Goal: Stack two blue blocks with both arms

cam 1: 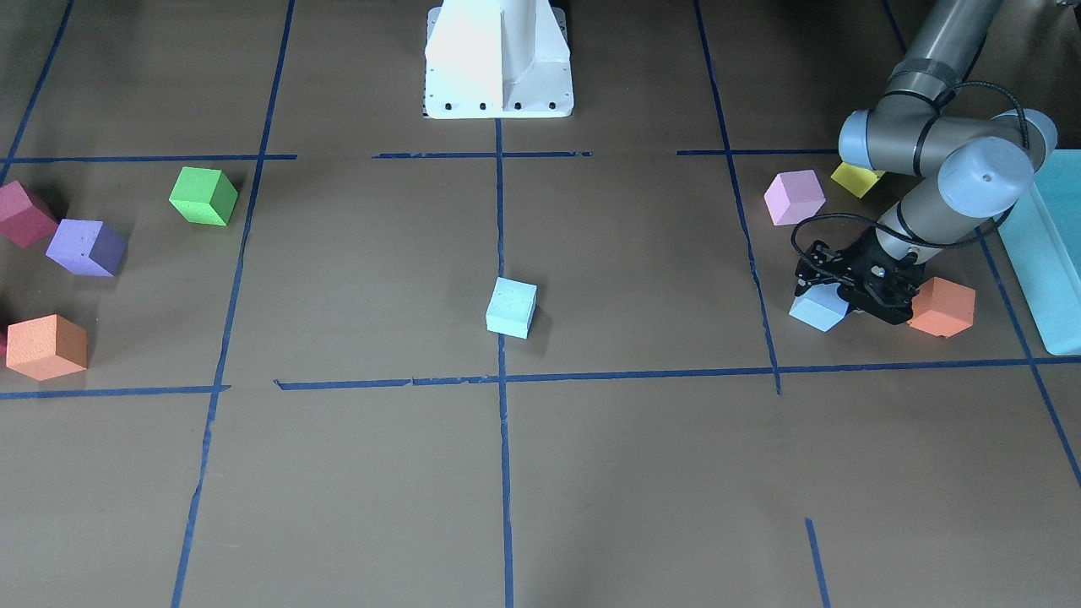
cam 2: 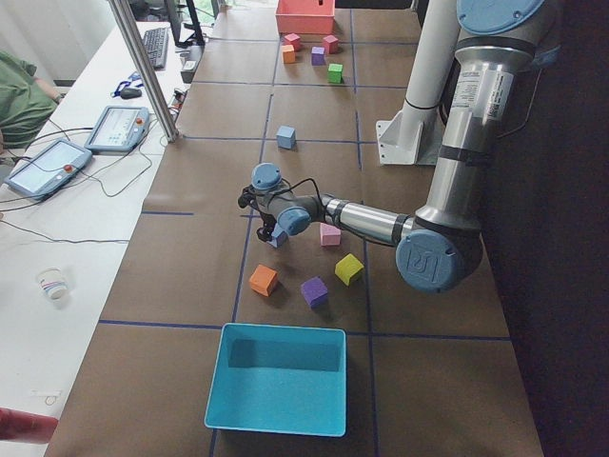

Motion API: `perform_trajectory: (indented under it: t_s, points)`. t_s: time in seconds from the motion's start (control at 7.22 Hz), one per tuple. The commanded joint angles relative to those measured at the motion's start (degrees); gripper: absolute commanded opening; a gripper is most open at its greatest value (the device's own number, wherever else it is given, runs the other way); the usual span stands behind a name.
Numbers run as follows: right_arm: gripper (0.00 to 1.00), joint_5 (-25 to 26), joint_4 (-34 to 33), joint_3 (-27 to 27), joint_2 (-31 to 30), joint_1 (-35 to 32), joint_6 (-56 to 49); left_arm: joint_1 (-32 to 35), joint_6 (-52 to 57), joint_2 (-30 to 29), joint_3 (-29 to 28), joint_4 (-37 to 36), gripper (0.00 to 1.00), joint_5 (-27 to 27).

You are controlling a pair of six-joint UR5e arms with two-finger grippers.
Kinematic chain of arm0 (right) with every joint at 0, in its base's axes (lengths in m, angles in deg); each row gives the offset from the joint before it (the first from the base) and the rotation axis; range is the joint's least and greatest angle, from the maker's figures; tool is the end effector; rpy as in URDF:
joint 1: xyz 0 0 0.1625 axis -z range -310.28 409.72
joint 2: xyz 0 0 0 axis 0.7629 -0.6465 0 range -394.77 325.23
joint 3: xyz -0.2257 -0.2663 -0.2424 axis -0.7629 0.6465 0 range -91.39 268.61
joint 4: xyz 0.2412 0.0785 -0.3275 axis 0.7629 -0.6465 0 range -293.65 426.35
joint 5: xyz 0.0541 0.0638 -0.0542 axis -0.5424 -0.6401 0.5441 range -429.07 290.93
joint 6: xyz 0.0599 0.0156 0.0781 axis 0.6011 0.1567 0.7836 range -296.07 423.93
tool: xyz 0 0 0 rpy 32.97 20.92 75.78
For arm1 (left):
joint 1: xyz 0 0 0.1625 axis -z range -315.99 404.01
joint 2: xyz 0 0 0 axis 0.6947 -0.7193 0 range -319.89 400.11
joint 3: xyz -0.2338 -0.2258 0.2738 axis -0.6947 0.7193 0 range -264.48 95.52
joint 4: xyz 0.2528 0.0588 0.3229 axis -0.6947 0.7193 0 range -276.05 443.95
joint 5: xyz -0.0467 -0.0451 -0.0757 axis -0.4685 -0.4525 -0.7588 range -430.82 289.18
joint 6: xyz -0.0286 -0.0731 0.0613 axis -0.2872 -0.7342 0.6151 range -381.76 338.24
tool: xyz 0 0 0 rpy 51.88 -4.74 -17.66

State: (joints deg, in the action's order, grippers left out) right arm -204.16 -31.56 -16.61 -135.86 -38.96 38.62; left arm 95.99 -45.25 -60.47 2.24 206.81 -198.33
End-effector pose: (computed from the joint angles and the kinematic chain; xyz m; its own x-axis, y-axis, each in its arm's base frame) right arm 0.0534 -0.4056 0.6280 0.6291 -0.3992 0.6670 0.3231 0.9147 0.2427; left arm 0.3087 -0.5130 0.5265 0.5389 0.4919 -0.6838 -0.2790 0.8702 0.4060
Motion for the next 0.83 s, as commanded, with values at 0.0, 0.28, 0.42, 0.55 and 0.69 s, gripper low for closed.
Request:
perform_trajectory:
  t_s: [0.0,0.28,0.42,0.55,0.69]
  points:
    - [0.99,-0.1,0.0,0.0,0.0,0.0,0.0,-0.2,-0.4,-1.5,0.8,-0.6,0.4,-0.2]
    - [0.99,-0.1,0.0,-0.1,0.0,0.0,0.0,-0.2,-7.1,-6.7,2.1,-4.1,0.4,-0.4]
    - [0.99,-0.1,0.0,-0.1,0.0,0.0,0.0,-0.3,-10.5,-11.0,3.3,-9.2,0.41,-0.4]
    - [0.99,-0.1,0.0,-0.1,0.0,0.0,0.0,-2.3,-15.7,-16.8,3.8,-15.4,0.42,-0.1]
    - [0.99,-0.1,0.0,-0.1,0.0,0.0,0.0,-5.2,-20.8,-22.0,3.9,-20.8,0.42,0.3]
